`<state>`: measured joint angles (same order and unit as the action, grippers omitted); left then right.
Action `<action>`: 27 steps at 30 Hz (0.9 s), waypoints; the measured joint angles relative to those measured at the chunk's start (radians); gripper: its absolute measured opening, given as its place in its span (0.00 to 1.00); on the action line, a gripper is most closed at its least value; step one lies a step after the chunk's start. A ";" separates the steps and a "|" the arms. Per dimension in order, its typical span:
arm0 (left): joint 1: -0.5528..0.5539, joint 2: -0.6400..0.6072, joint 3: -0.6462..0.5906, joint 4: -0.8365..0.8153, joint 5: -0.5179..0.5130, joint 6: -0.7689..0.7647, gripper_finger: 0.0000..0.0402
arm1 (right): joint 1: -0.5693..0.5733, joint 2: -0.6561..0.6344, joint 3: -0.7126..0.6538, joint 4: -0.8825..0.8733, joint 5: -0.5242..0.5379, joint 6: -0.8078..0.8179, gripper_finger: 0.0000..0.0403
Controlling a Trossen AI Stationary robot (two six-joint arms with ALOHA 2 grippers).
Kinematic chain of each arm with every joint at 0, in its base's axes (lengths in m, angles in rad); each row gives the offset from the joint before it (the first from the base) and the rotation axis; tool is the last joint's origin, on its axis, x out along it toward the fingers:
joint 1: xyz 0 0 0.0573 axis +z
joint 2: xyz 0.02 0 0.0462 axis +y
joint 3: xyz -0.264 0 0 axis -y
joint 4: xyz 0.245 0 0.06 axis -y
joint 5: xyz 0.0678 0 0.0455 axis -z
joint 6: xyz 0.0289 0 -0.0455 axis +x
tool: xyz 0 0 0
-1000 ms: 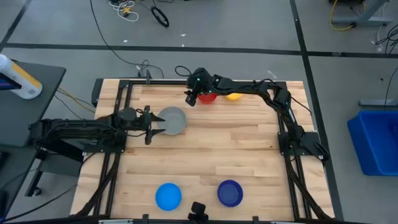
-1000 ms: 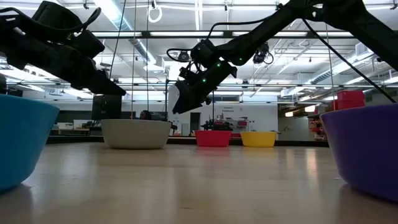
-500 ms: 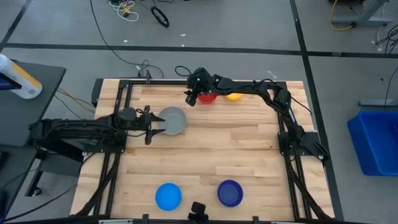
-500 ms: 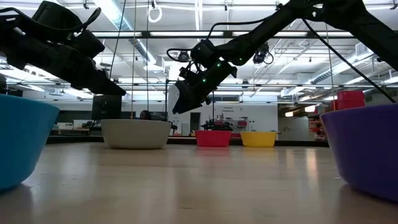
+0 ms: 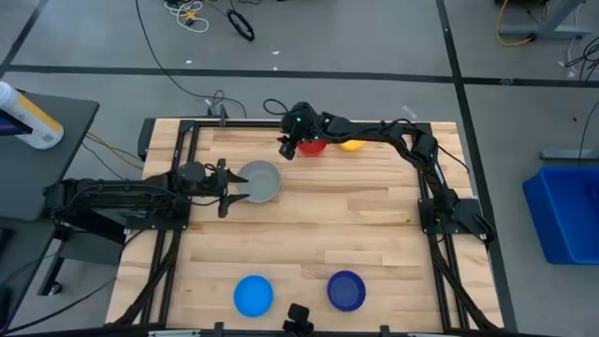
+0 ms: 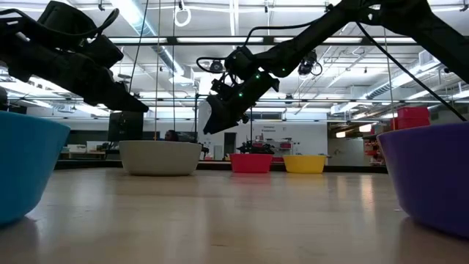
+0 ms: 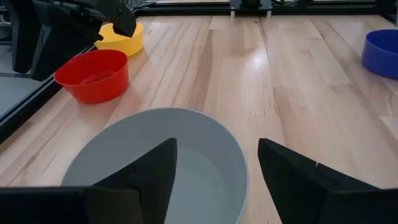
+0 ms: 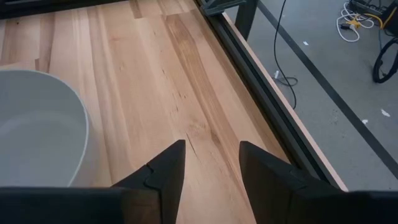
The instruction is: Nest bowls inside each other
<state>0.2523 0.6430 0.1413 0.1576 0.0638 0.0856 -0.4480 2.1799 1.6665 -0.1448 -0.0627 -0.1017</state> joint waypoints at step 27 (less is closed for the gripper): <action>0.000 0.000 0.000 0.244 -0.120 -0.032 0.58 | 0.088 -0.093 -0.006 0.013 -0.937 0.077 0.39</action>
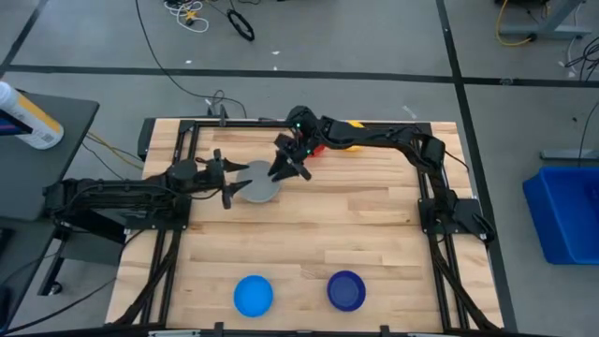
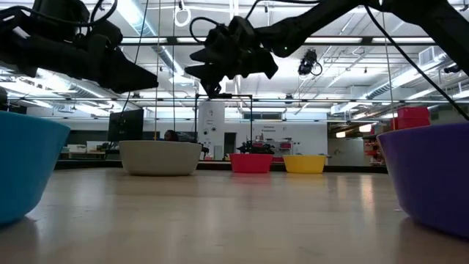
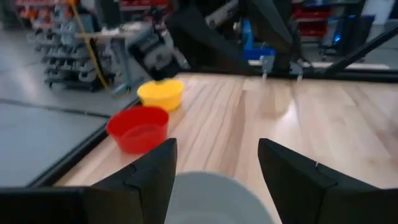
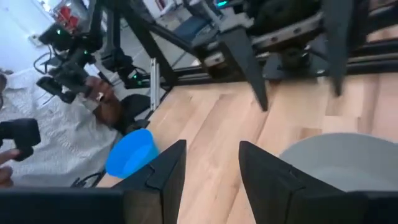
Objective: Nest bowls inside each other
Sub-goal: Stack the yellow bowl on the gray bowl
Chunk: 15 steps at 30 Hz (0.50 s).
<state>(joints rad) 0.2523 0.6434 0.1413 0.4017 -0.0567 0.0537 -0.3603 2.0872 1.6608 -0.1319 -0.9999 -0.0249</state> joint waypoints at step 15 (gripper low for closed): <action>0.000 0.000 0.000 0.010 -0.005 0.065 0.58 | 0.105 -0.037 0.000 -0.061 0.424 0.127 0.36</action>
<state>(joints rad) 0.2523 0.6430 0.1413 0.4119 -0.0621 0.1187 -0.2551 2.0503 1.6604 -0.1931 -0.5760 0.1019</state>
